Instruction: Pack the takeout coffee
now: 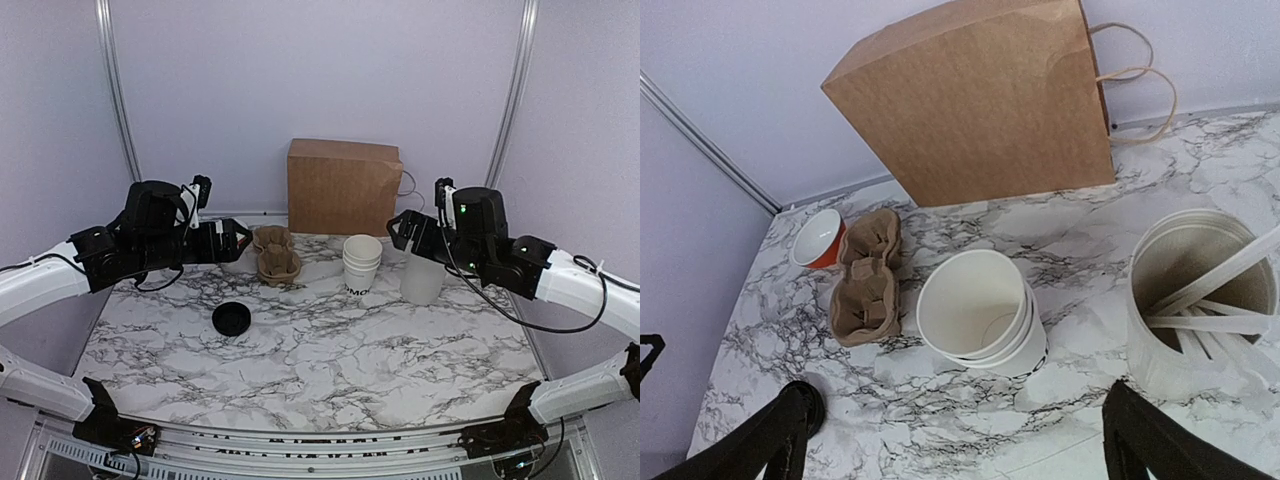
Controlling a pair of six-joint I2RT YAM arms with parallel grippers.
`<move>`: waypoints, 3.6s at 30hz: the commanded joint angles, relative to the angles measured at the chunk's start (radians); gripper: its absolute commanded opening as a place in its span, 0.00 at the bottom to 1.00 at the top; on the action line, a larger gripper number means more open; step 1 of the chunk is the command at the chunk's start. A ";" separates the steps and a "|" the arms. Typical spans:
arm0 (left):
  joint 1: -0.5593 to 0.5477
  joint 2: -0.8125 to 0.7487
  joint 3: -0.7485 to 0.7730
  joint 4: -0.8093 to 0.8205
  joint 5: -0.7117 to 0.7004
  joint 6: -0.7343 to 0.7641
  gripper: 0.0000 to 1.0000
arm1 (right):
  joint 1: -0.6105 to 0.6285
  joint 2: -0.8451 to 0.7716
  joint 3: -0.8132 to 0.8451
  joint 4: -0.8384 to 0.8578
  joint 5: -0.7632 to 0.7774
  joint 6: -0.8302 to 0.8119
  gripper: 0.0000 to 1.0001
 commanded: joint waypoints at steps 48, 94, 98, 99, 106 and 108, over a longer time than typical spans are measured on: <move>0.103 -0.133 -0.078 -0.039 -0.071 -0.109 0.99 | 0.025 0.744 0.732 -0.444 -0.114 -0.481 0.42; 0.117 -0.119 -0.085 -0.044 -0.059 -0.122 0.99 | 0.040 0.905 0.895 -0.552 -0.008 -0.546 0.14; 0.117 -0.120 -0.085 -0.044 -0.058 -0.123 0.99 | 0.040 0.901 0.898 -0.552 -0.001 -0.546 0.08; 0.118 -0.119 -0.085 -0.045 -0.058 -0.123 0.99 | 0.040 0.901 0.898 -0.554 0.003 -0.545 0.05; 0.118 -0.117 -0.085 -0.043 -0.056 -0.125 0.99 | 0.042 0.878 0.900 -0.559 0.036 -0.546 0.00; 0.119 -0.114 -0.085 -0.045 -0.053 -0.125 0.99 | 0.043 0.870 0.900 -0.562 0.046 -0.546 0.00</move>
